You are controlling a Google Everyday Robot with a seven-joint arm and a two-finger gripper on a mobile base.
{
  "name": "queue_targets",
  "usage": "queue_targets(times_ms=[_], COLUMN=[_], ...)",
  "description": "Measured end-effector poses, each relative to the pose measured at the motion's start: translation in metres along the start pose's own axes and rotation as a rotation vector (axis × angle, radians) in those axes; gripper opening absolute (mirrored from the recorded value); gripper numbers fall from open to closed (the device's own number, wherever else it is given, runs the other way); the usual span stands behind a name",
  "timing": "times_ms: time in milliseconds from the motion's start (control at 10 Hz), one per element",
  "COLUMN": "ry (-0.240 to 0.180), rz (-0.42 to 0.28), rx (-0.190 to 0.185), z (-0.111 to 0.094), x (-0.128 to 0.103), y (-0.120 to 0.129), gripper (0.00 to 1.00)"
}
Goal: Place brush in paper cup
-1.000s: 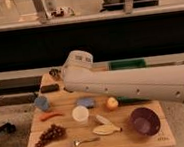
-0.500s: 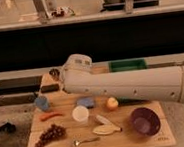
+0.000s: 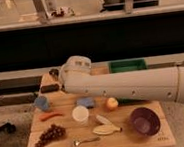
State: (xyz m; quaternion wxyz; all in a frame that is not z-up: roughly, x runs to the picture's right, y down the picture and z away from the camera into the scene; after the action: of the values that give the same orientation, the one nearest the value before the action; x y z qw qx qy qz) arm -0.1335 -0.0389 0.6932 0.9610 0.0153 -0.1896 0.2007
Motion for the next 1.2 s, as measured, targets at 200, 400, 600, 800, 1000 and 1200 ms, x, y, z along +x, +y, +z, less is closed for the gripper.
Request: queue_targets(times_ms=[200,400,600,800,1000,1200], ry=[0.016,0.023,0.022,0.014,0.005,0.012], rz=[0.017,0.026,0.041,0.065,0.090,0.121], rx=[0.034,0.058,0.067,0.049,0.005,-0.022], z=[-0.005,-0.010,-0.016,-0.020,-0.026,-0.037], x=[0.003,0.002,0.000,-0.001,0.003,0.013], y=[-0.006,-0.009,-0.011,-0.008,-0.004,-0.001], gripper=[0.12,0.14,0.14,0.14,0.14,0.14])
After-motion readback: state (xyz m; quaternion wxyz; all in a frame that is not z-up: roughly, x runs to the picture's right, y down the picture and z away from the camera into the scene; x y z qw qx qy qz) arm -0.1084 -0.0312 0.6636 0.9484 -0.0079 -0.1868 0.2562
